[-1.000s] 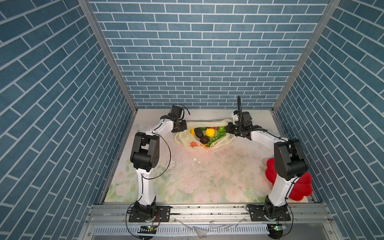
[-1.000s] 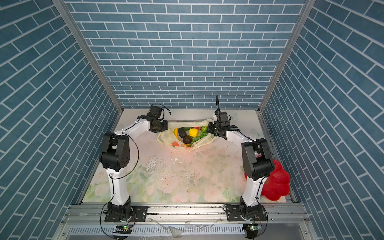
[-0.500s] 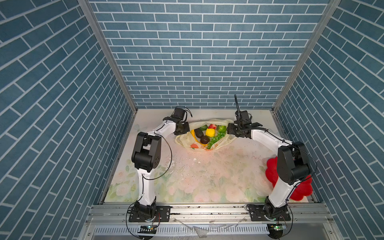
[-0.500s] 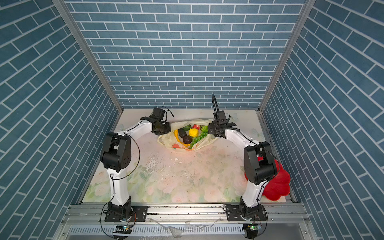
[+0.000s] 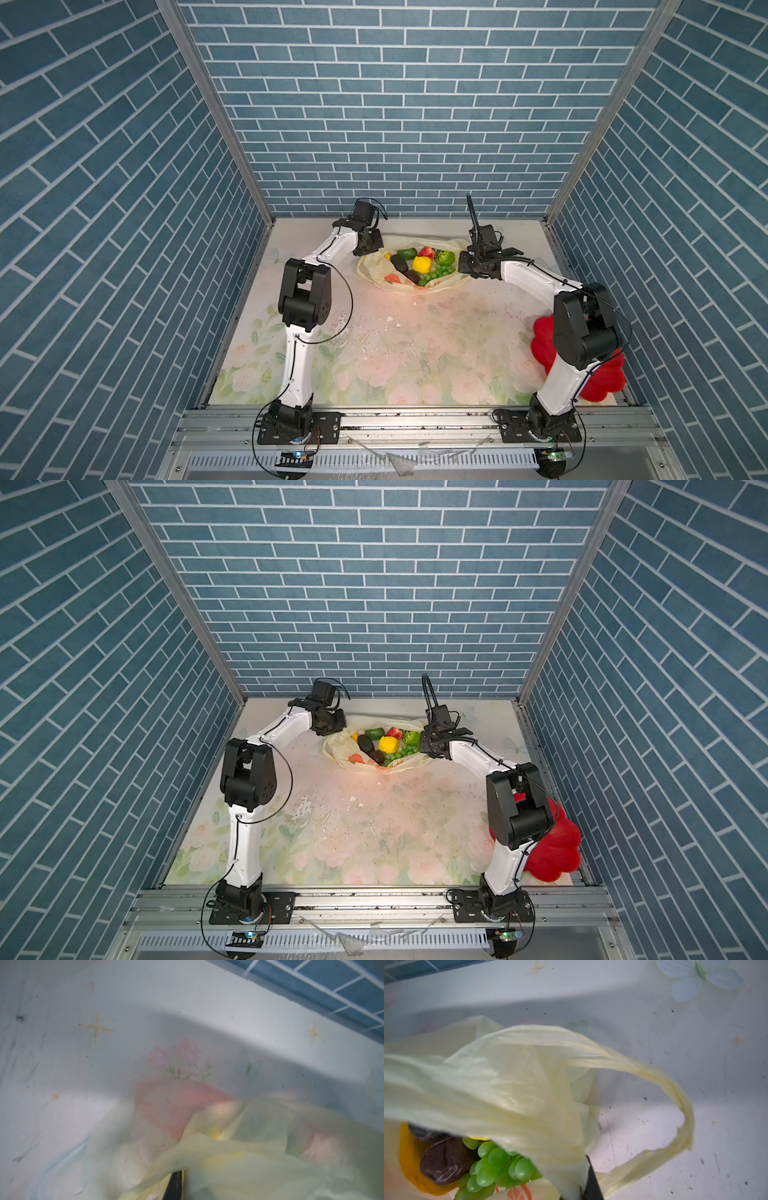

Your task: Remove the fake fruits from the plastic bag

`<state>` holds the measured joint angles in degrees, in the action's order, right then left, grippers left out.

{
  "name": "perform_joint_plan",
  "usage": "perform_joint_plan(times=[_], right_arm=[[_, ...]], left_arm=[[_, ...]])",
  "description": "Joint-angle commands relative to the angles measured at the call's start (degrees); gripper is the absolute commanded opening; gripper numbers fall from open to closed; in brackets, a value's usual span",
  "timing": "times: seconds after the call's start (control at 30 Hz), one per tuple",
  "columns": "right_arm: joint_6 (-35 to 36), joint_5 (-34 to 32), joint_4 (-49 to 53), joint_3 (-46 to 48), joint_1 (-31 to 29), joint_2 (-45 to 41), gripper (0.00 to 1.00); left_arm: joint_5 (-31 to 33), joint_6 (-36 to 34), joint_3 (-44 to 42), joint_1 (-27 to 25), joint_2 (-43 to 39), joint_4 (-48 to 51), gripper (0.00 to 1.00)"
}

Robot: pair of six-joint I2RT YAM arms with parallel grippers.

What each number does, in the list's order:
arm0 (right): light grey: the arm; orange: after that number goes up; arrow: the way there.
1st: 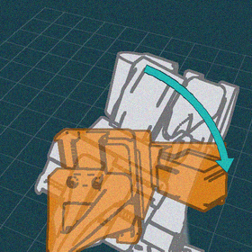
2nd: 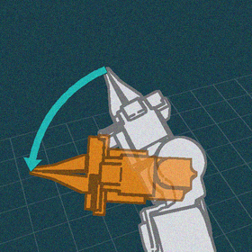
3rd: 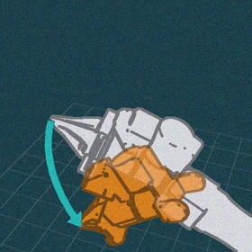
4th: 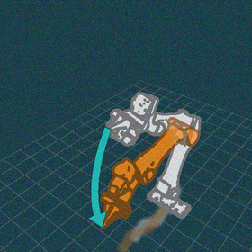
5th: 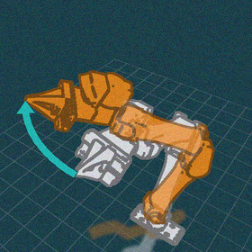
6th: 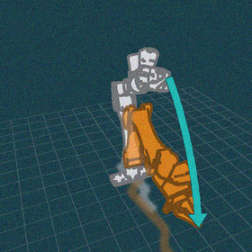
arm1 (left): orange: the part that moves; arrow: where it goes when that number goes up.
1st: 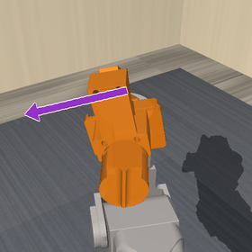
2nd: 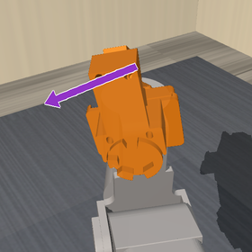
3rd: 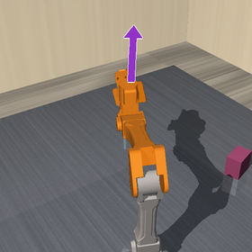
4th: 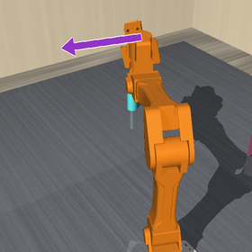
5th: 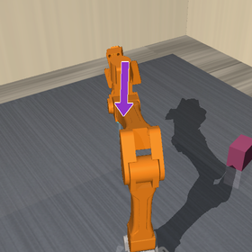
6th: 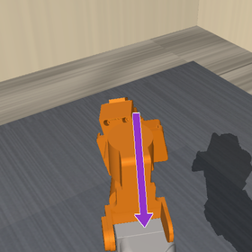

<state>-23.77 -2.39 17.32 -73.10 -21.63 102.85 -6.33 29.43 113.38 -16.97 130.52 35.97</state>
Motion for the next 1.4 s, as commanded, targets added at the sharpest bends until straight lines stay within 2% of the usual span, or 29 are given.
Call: perform_joint_plan(times=[0.0,0.07,0.1,0.27,0.43,0.77,0.8,1.0,1.17,1.27,1.37], right_arm=[[0.35,4.05,-2.31,1.81,0.00,-1.93,0.00],[0.04,5.59,-3.96,2.33,-0.32,-2.28,0.00],[0.04,5.98,-4.38,2.49,-0.59,-2.36,0.00],[0.12,6.17,-5.23,2.70,-2.01,-3.17,0.00],[0.13,6.33,-6.03,3.22,-3.02,-3.87,0.00],[-0.05,5.97,-7.07,4.10,-3.95,-4.65,0.00],[-0.13,6.00,-7.13,4.11,-3.95,-4.60,0.00],[-1.20,4.28,-6.96,4.38,-2.96,-4.95,0.00],[-3.83,7.05,-9.05,5.10,-0.13,-4.69,0.00],[-5.25,12.13,-11.25,4.85,1.65,-3.56,0.00],[-8.35,16.53,-14.86,5.22,3.80,-2.83,0.00]], left_arm=[[1.98,-1.27,2.41,-1.12,0.00,6.79,0.43],[3.93,-2.02,0.21,-2.49,-3.17,6.36,0.61],[4.34,-1.93,-0.94,-2.91,-4.71,6.40,0.66],[9.18,-0.21,-10.97,-6.41,-13.84,5.79,0.83],[11.26,3.57,-20.42,-9.19,-18.76,0.25,0.92],[10.72,3.84,-16.38,-10.63,-10.19,2.18,0.93],[10.67,3.78,-16.35,-10.68,-9.83,1.98,0.90],[9.26,3.22,-19.05,-10.22,-9.65,-1.52,0.59],[7.32,3.19,-24.73,-8.57,-12.55,-6.65,0.23],[6.35,3.92,-30.77,-6.58,-16.45,-11.68,0.00],[6.23,7.29,-41.95,-2.79,-23.59,-20.29,0.00]])
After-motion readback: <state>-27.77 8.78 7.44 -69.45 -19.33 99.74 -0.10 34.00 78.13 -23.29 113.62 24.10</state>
